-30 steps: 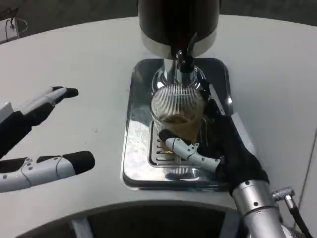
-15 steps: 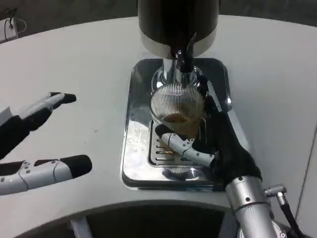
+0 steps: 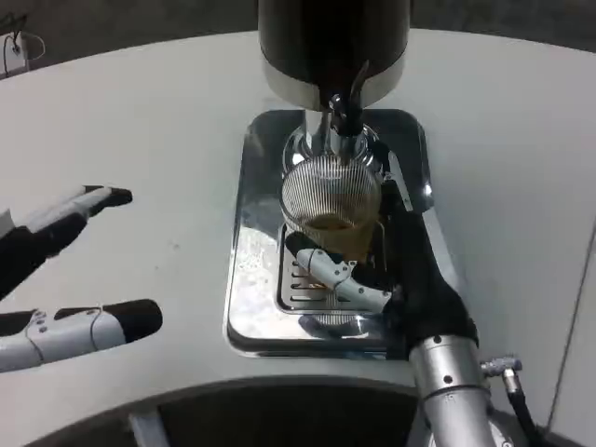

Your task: Grasp the cup under the faucet to collect the drink, then remove the cup.

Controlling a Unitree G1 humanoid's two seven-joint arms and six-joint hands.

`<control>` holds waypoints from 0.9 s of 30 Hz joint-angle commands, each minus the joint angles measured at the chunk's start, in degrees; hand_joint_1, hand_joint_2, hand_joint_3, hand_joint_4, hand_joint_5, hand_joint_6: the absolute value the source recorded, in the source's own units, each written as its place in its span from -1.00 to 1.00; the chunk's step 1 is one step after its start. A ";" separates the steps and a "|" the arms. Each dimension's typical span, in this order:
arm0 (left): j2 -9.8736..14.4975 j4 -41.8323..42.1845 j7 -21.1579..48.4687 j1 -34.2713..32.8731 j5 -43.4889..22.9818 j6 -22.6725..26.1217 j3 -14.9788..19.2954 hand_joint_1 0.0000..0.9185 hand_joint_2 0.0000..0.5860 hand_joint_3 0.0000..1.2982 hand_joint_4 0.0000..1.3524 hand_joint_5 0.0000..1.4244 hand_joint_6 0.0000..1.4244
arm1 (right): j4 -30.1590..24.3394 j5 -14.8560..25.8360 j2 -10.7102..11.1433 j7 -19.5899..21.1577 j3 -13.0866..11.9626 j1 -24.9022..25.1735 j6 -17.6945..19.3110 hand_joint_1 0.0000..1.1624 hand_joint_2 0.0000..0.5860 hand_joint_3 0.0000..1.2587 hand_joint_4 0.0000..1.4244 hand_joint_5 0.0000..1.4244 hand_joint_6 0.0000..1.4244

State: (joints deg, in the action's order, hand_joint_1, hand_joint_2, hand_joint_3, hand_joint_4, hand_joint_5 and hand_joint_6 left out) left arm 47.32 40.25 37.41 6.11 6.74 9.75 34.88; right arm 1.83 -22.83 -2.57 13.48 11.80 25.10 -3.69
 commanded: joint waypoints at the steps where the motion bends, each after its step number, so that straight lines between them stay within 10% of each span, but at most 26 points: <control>1: 1.19 -0.27 0.74 0.65 0.25 -0.34 -0.13 -1.00 -0.97 -0.86 -1.00 -0.91 -0.73 | 2.58 -0.33 -1.35 1.17 0.99 -0.04 1.45 0.38 -0.25 -0.92 -0.78 -0.69 -0.86; 27: -1.86 -14.89 -7.51 -10.13 10.79 -6.90 -23.37 -1.00 -0.96 -0.89 -1.00 -0.93 -0.75 | 11.70 0.99 -4.34 7.00 -0.71 1.98 7.39 0.46 -0.29 -0.62 -0.58 -0.49 -0.48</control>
State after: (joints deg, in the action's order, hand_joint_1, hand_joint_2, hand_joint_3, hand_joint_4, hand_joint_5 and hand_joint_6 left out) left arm 46.05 26.28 30.78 -3.41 16.51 2.90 12.74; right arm 11.30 -22.68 -5.88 20.76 10.98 27.58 4.16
